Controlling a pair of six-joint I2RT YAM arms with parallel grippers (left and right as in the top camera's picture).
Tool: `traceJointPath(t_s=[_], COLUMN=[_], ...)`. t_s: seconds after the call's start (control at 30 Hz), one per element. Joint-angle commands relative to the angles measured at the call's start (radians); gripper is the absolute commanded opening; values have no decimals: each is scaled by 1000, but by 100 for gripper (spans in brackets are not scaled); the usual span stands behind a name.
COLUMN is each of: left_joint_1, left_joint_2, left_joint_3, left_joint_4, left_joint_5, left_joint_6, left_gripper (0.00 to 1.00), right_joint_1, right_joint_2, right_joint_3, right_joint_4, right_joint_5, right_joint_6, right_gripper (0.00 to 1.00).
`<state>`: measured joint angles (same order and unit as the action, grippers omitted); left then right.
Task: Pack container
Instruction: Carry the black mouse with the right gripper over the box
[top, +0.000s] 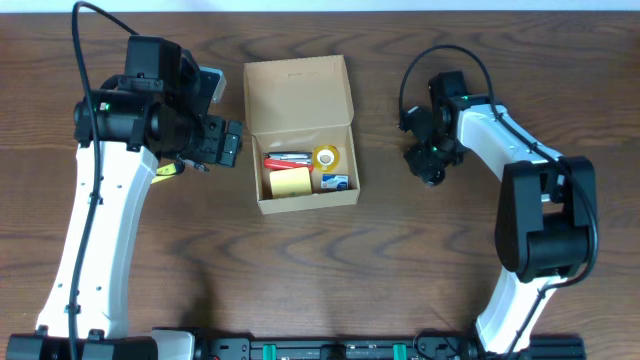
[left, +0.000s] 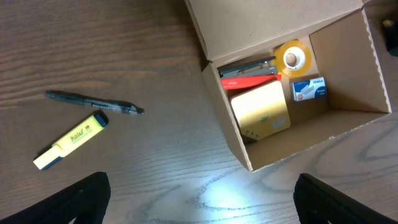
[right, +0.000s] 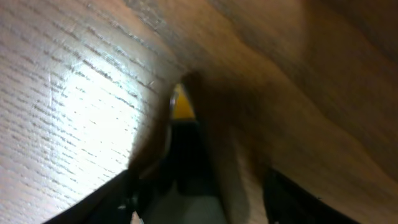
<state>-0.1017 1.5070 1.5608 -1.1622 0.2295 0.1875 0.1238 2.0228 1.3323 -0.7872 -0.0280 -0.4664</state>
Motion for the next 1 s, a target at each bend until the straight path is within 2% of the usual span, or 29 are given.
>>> traceJointPath(t_s=[0.0, 0.3, 0.47, 0.73, 0.97], left_joint_1=[3, 3, 3, 22, 173], left_joint_2=[-13, -13, -13, -13, -23], left_joint_3=[13, 13, 13, 13, 13], left_joint_4=[0, 1, 15, 16, 13], left_joint_5=[0, 0, -12, -109, -98], left_joint_6=[15, 15, 14, 14, 14], left_gripper=[95, 95, 95, 97, 95], right_joint_1=[9, 9, 9, 45, 203], right_joint_2=[25, 25, 19, -23, -33], right_joint_3=[-7, 2, 59, 315, 582], right_joint_4=[2, 3, -11, -114, -187], right_joint_5=[1, -6, -7, -82, -85], right_joint_6=[27, 126, 218, 230, 214], right_gripper=[59, 29, 27, 16, 2])
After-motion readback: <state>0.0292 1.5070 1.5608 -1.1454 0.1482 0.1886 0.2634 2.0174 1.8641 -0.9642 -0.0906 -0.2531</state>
